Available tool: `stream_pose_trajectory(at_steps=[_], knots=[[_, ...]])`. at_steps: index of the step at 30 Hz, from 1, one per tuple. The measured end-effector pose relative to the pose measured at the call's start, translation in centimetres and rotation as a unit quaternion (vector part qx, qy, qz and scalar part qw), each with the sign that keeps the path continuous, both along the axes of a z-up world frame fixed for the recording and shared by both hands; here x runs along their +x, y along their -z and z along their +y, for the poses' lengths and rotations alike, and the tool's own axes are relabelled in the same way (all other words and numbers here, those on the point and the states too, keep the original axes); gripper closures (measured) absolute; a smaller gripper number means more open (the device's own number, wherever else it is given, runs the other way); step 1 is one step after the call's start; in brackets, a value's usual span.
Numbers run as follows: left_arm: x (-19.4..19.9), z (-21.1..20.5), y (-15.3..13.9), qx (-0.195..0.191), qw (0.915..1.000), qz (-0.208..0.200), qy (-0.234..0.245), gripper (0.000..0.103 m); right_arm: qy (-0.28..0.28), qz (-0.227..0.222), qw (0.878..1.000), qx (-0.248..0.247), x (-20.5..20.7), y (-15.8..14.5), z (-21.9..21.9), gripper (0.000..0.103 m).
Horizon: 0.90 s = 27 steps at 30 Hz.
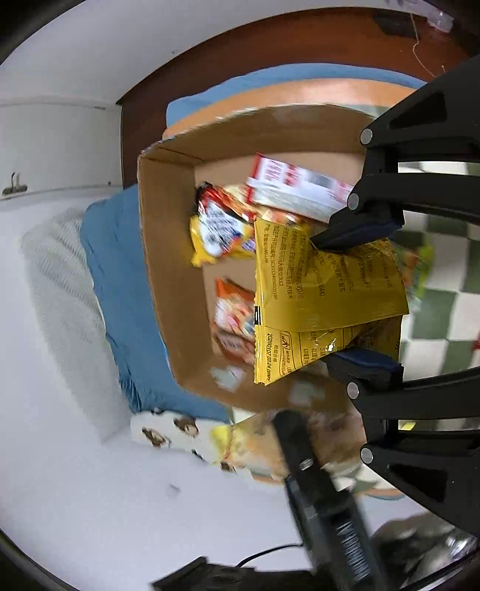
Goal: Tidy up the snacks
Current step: 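Carry both yellow bags into the box and open both tools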
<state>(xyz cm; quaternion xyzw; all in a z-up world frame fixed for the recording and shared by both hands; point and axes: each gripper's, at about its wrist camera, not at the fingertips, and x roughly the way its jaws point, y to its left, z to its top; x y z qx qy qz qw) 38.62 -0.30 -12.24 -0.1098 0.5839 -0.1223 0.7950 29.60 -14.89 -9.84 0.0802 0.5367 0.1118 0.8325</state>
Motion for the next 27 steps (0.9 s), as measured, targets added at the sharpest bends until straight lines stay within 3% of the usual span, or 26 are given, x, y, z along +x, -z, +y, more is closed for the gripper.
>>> stream_pose_trajectory(at_steps=[8,16,18,20,21,22,27], knots=[[9.3,-0.2,5.8,0.033,0.9959,0.084,-0.009,0.054,0.032,0.057,0.998,-0.008,8.8,5.4,-0.2,0.053],[12.1,-0.1,9.4,0.051,0.9899,0.132,-0.01,0.053,0.035,0.085,0.996,-0.012,13.4,9.4,1.9,0.053],[12.5,0.4,10.3,0.044,0.9883,0.145,-0.016,0.044,0.035,0.098,0.995,-0.008,14.2,10.3,2.1,0.049],[12.3,0.7,10.3,0.041,0.9891,0.14,-0.018,0.028,0.028,0.12,0.992,-0.009,15.0,11.5,2.4,0.032],[12.2,0.8,10.3,0.045,0.9895,0.136,-0.017,0.022,0.025,0.129,0.991,-0.013,15.3,11.9,2.6,0.017],[12.0,0.9,10.3,0.052,0.9898,0.132,-0.016,0.013,0.021,0.133,0.991,-0.016,15.3,12.3,2.6,0.012],[10.9,1.6,10.7,0.051,0.9897,0.132,-0.02,0.01,0.017,0.133,0.99,-0.049,15.1,13.5,2.4,0.012]])
